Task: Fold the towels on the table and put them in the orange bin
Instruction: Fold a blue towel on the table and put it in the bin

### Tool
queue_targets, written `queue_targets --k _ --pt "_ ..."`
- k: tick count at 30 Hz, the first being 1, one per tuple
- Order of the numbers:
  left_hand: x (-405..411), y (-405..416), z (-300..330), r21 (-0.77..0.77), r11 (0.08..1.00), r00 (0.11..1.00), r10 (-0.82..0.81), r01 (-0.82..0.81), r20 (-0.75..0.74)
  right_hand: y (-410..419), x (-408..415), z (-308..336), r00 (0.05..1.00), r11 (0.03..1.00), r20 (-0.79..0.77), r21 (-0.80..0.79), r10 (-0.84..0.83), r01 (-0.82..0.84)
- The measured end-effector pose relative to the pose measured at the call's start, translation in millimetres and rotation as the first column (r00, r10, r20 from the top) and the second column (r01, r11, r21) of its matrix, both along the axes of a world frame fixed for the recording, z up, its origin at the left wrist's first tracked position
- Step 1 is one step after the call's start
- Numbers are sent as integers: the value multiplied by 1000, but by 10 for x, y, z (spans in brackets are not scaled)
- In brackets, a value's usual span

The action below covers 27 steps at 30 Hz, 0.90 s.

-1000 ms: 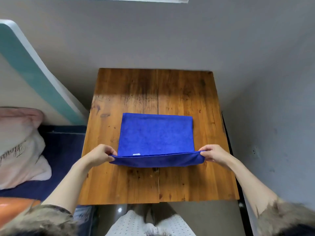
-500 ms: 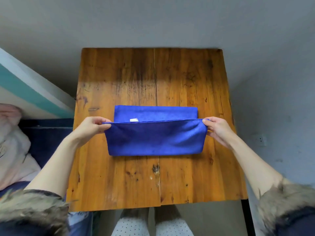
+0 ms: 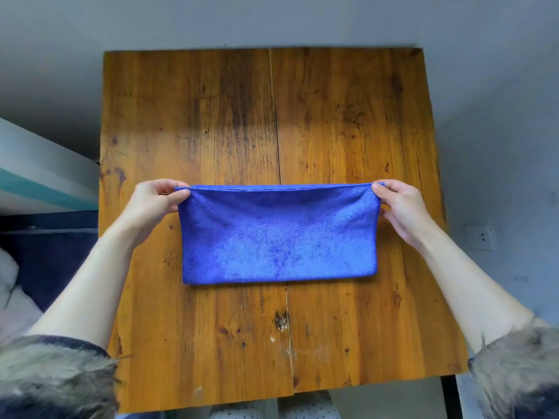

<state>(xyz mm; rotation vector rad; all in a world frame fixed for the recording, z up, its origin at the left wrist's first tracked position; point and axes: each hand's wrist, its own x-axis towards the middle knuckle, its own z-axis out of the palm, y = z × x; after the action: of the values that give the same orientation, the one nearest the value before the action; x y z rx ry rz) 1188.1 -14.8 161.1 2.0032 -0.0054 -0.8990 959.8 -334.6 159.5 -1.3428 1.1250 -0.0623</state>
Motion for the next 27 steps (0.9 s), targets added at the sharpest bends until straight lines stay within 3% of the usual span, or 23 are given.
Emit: queue_targets --k 9,15,19,21,24,25,27 --pt "64 -150 -402 122 988 985 81 -100 151 -11 186 -409 990 962 -52 -248 -132 115" --pt "2 -220 -557 241 958 938 68 -157 339 16 244 -654 966 888 -226 -460 -125 7" --pt "-266 -264 -515 385 915 760 -162 -124 630 311 233 -528 943 602 -315 -776 -111 -188" --pt "-512 -360 -490 426 904 628 -316 -28 711 631 251 -468 950 430 -301 -849 85 -308" --pt "-925 -589 -569 537 812 433 -579 229 691 1136 306 -552 842 242 -382 -838 380 -489" --pt "-1020 -639 -624 577 768 398 -638 277 659 1245 314 -610 806 206 -414 -822 424 -531" --pt "-1097 -664 -749 620 717 408 -694 318 593 1309 287 -734 759 180 -478 -782 442 -597"
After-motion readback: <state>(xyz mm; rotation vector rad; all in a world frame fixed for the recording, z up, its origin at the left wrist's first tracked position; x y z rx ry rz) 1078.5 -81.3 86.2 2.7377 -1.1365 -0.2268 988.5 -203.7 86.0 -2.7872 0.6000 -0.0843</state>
